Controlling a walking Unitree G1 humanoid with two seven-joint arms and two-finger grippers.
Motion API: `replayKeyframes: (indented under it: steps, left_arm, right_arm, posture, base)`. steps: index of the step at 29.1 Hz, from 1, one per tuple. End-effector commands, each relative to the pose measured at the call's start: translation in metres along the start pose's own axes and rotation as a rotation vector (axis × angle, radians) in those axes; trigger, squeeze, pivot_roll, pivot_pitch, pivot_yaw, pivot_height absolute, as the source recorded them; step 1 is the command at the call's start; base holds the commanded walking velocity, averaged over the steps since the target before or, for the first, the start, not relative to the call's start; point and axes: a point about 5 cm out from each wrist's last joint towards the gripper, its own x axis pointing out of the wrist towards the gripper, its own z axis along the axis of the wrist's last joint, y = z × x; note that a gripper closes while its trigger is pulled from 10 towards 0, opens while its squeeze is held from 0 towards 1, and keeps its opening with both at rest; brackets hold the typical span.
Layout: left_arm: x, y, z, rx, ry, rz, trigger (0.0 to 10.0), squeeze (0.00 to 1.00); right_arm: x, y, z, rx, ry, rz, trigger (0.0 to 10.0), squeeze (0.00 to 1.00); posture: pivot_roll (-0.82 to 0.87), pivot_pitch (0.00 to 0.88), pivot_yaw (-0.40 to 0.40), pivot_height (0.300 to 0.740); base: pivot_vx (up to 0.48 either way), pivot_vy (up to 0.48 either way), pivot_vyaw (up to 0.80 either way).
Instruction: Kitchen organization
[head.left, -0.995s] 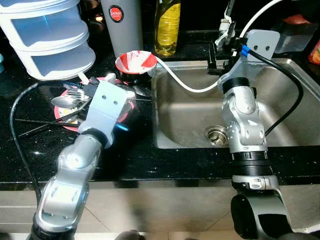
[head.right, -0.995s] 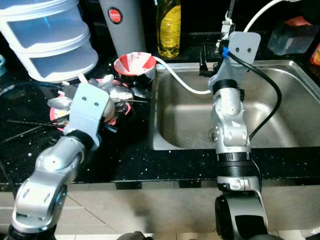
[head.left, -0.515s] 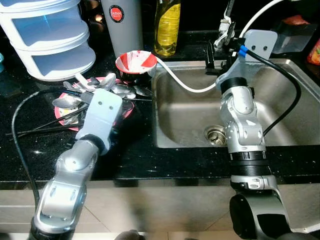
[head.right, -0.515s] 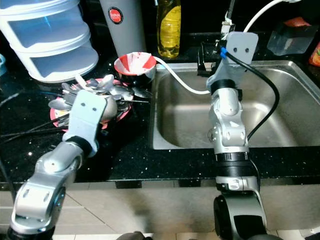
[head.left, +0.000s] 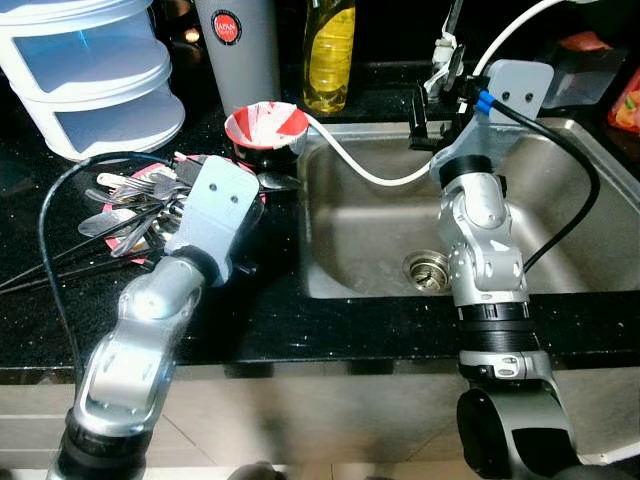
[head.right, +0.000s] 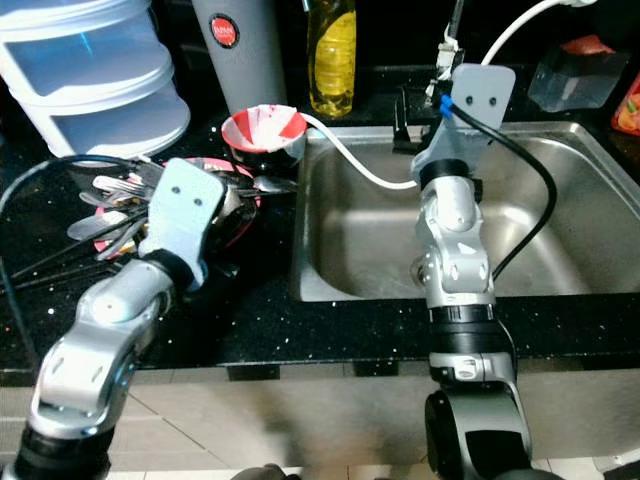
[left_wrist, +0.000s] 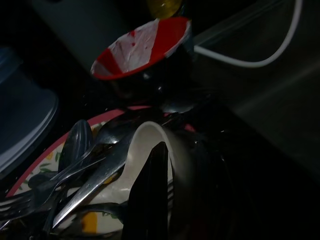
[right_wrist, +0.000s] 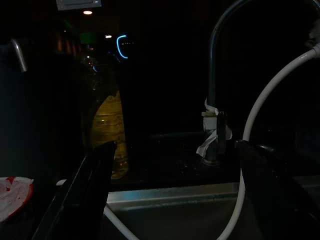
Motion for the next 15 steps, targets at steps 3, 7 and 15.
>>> replayKeyframes:
  steps: [3,7,15]
  left_arm:
    - [0.002,0.01,-0.008,-0.043,0.041,0.058,10.0,0.82]
    - [0.001,0.012,-0.01,-0.067,0.037,0.06,10.0,1.0]
    - [-0.024,0.016,0.017,0.029,-0.162,0.015,10.0,0.0]
  right_arm:
    - [0.0,0.0,0.0,-0.001,-0.003,-0.004,10.0,0.0]
    - [0.0,-0.001,0.001,-0.002,-0.003,-0.005,10.0,0.0]
    - [0.0,0.002,-0.001,0.004,0.003,0.003,10.0,0.0]
  posture:
    - [0.1,0.0,0.023,0.74]
    - [0.1,0.0,0.021,0.74]
    - [0.12,0.0,0.018,0.74]
  base:
    - [0.0,0.0,0.0]
    - [0.0,0.0,0.0]
    - [0.0,0.0,0.0]
